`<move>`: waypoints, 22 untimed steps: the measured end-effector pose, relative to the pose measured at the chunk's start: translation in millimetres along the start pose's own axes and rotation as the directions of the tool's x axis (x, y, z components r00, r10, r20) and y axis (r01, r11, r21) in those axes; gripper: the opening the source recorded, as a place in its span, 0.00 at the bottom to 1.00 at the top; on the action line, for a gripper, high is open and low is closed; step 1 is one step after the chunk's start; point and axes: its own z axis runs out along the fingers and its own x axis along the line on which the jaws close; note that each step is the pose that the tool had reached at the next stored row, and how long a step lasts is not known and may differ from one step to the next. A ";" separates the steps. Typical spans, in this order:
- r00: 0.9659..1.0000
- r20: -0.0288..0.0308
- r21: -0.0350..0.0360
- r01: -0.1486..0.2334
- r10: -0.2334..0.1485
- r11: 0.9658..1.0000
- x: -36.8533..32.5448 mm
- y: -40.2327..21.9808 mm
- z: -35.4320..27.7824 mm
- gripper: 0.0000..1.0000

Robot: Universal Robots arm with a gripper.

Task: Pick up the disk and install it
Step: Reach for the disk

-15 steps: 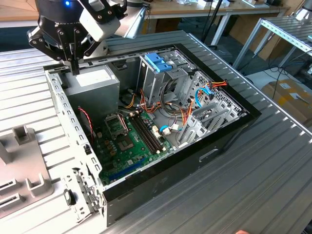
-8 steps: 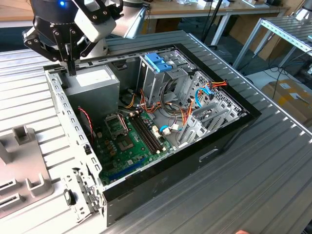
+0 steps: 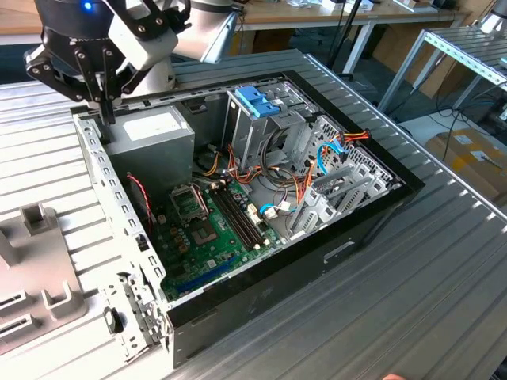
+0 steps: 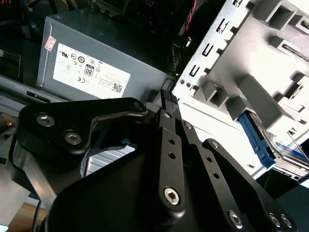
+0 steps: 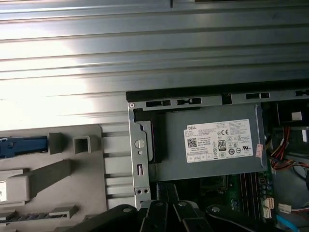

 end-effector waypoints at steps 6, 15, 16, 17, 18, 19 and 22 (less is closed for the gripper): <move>1.000 0.000 0.000 0.000 0.000 1.000 6.8 -0.5 -0.2 0.11; 1.000 0.000 0.000 0.000 0.000 1.000 22.6 -1.7 -0.6 0.11; 1.000 0.000 0.000 0.000 0.000 1.000 24.4 -1.8 -0.7 0.11; 1.000 0.000 0.000 0.000 0.000 1.000 26.5 -2.0 -0.7 0.11; 1.000 0.000 0.000 0.000 0.000 1.000 28.0 -2.1 -0.8 0.11; 1.000 0.000 0.000 0.000 0.000 1.000 29.3 -2.2 -0.8 0.11; 1.000 0.000 0.000 0.000 0.000 1.000 35.1 -2.6 -1.0 0.11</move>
